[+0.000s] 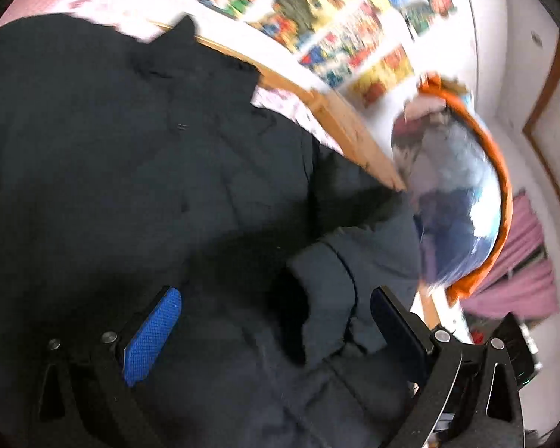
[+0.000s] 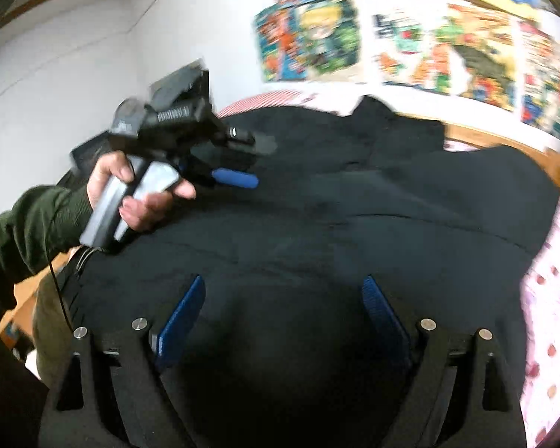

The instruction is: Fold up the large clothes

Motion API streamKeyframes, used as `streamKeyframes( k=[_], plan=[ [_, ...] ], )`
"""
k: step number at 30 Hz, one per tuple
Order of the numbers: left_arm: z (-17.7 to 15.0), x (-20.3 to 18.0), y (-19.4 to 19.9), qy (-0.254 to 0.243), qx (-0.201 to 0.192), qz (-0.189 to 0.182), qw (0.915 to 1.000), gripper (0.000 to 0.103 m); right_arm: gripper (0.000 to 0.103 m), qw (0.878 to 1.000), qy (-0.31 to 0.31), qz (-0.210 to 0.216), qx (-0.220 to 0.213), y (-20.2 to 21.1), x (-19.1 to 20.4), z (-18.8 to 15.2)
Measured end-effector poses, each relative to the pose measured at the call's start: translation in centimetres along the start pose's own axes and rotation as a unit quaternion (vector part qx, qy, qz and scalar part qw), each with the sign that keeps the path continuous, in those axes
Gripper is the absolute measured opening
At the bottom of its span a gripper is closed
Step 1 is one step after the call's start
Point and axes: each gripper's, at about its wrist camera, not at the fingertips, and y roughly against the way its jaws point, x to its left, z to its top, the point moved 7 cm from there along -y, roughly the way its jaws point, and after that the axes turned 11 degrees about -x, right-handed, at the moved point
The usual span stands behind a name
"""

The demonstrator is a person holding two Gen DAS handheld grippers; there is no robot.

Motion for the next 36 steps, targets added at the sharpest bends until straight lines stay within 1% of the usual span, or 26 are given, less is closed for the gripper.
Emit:
streamKeyframes(
  k=[3,4,5,6,7,8,9,10,11,12,13,15,16,17,18,19,21,23,24,26,27,30,31,33,34,36],
  plan=[
    [-0.2,-2.5,-3.4,-0.052,0.033,-0.032,0.9976,0.101,0.083,0.999,-0.032,-0.023,-0.022,2.0,-2.3,-0.4],
    [-0.3,-3.1,-4.3,-0.061,0.041,-0.037,0.9966,0.092,0.083,0.998,-0.040,-0.033,-0.028,2.7,-3.0,-0.6],
    [-0.4,-3.6,-4.9,-0.067,0.044,-0.038,0.9960,0.066,0.083,0.997,-0.046,-0.044,-0.032,3.6,-3.7,-1.0],
    [-0.5,-3.9,-5.2,-0.073,0.049,-0.031,0.9956,0.054,0.083,0.997,-0.050,-0.054,-0.036,4.5,-4.3,-1.3],
    [-0.5,-4.0,-5.3,-0.083,0.052,-0.016,0.9951,0.039,0.083,0.996,-0.051,-0.064,-0.039,5.3,-4.7,-1.7],
    [-0.4,-4.3,-5.3,-0.098,0.046,0.002,0.9941,0.020,0.083,0.995,-0.051,-0.070,-0.040,5.1,-5.3,-1.7],
    [-0.2,-4.6,-5.1,-0.106,0.041,0.011,0.9935,0.012,0.083,0.994,-0.052,-0.085,-0.045,6.1,-6.0,-2.1],
    [0.2,-5.0,-4.8,-0.116,0.031,0.026,0.9924,0.009,0.083,0.993,-0.054,-0.096,-0.048,6.4,-6.6,-2.2],
    [1.0,-5.7,-3.9,-0.135,0.009,0.046,0.9898,0.006,0.083,0.992,-0.057,-0.104,-0.051,6.1,-7.4,-1.8],
    [1.6,-6.2,-3.1,-0.148,-0.008,0.055,0.9875,0.006,0.083,0.990,-0.062,-0.111,-0.057,6.4,-8.0,-1.7],
    [2.4,-6.9,-2.2,-0.162,-0.027,0.062,0.9846,0.006,0.083,0.989,-0.067,-0.116,-0.061,5.8,-8.7,-0.9],
    [4.6,-8.6,0.9,-0.185,-0.081,0.074,0.9765,0.005,0.083,0.986,-0.087,-0.122,-0.077,6.5,-9.9,-0.2],
    [5.9,-9.4,2.8,-0.195,-0.113,0.083,0.9708,0.005,0.083,0.984,-0.092,-0.129,-0.081,6.2,-10.5,0.5],
    [6.8,-9.8,4.5,-0.199,-0.136,0.096,0.9658,0.005,0.083,0.983,-0.094,-0.138,-0.083,5.0,-11.2,1.5],
    [7.5,-9.8,5.8,-0.197,-0.152,0.110,0.9623,0.005,0.083,0.981,-0.092,-0.149,-0.087,4.8,-11.7,2.2],
    [8.2,-9.5,7.2,-0.191,-0.165,0.129,0.9590,0.005,0.083,0.980,-0.089,-0.155,-0.092,4.2,-12.1,3.0],
    [9.4,-7.6,10.0,-0.168,-0.182,0.178,0.9523,0.005,0.083,0.977,-0.083,-0.166,-0.107,2.8,-13.0,4.9],
    [9.9,-5.5,12.0,-0.150,-0.195,0.213,0.9457,0.005,0.083,0.977,-0.076,-0.167,-0.113,1.1,-13.5,6.6],
    [10.0,-4.1,12.7,-0.149,-0.198,0.233,0.9405,0.005,0.083,0.977,-0.068,-0.164,-0.115,0.1,-13.6,7.3],
    [9.6,-0.9,12.7,-0.154,-0.188,0.276,0.9300,0.005,0.083,0.979,-0.045,-0.161,-0.112,-2.7,-13.9,8.4],
    [9.3,0.4,12.4,-0.155,-0.184,0.291,0.9261,0.005,0.083,0.981,-0.032,-0.162,-0.102,-4.8,-14.3,8.8],
    [8.1,5.9,9.8,-0.141,-0.146,0.340,0.9183,0.005,0.083,0.985,-0.019,-0.163,-0.061,-10.4,-14.9,9.3],
    [7.7,8.0,8.6,-0.125,-0.130,0.349,0.9195,0.005,0.083,0.986,-0.024,-0.164,-0.028,-13.5,-15.7,8.9],
    [6.9,11.2,7.0,-0.091,-0.098,0.355,0.9250,0.005,0.083,0.985,-0.030,-0.171,0.023,-17.5,-16.4,7.9],
    [6.4,13.0,6.2,-0.066,-0.078,0.358,0.9279,0.005,0.083,0.984,-0.028,-0.173,0.042,-18.8,-16.6,7.2],
    [6.1,14.9,5.4,-0.044,-0.063,0.361,0.9296,0.006,0.083,0.979,-0.022,-0.181,0.090,-21.6,-17.1,5.8]
  ],
)
